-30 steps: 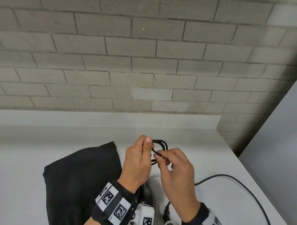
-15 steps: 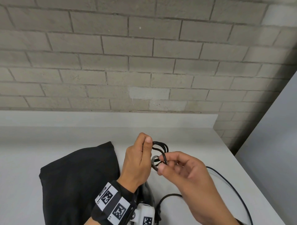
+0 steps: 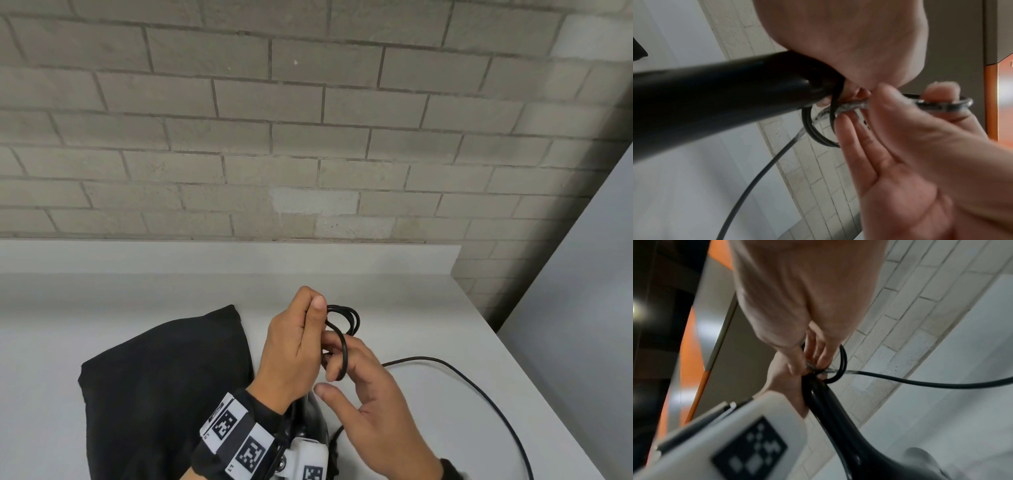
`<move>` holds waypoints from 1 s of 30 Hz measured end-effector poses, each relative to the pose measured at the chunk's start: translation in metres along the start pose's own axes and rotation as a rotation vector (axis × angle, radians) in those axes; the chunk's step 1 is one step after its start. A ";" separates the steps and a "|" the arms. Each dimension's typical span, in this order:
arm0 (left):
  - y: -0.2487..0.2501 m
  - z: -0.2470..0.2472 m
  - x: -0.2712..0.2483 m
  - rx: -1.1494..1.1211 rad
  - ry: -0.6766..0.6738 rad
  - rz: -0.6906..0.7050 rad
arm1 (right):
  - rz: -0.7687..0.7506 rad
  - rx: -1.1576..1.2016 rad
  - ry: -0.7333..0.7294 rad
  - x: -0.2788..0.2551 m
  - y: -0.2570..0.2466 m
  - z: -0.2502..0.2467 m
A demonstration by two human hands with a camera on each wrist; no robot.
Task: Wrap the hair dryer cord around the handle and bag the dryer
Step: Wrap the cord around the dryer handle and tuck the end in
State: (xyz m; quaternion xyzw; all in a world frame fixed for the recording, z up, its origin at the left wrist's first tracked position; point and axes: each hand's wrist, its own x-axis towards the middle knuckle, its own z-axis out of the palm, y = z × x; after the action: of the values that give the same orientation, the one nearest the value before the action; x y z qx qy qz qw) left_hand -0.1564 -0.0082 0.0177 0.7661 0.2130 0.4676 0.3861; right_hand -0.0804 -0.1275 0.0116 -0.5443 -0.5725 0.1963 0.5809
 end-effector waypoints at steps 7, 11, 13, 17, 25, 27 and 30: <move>-0.003 -0.001 0.000 -0.002 -0.006 0.008 | 0.086 0.001 0.185 0.006 0.003 -0.001; -0.007 -0.001 0.001 -0.037 0.013 -0.005 | 0.144 0.213 0.289 0.004 -0.005 -0.007; -0.010 -0.002 0.000 -0.049 0.024 -0.013 | 0.171 0.406 0.330 0.003 -0.008 -0.012; -0.012 -0.002 0.000 -0.049 0.034 -0.021 | 0.237 0.844 0.291 -0.003 -0.008 -0.019; -0.016 -0.008 -0.002 -0.054 0.060 -0.055 | 0.583 0.672 -0.210 -0.037 -0.006 -0.073; -0.017 -0.009 -0.001 -0.056 0.073 -0.057 | 0.749 0.545 -0.328 -0.047 0.007 -0.080; -0.018 -0.013 0.000 -0.063 0.098 -0.063 | 0.699 0.457 -0.381 -0.059 0.020 -0.079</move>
State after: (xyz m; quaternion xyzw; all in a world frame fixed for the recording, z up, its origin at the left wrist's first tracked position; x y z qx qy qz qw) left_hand -0.1673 0.0083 0.0067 0.7228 0.2406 0.4985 0.4137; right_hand -0.0189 -0.2034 -0.0123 -0.5168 -0.3932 0.5984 0.4692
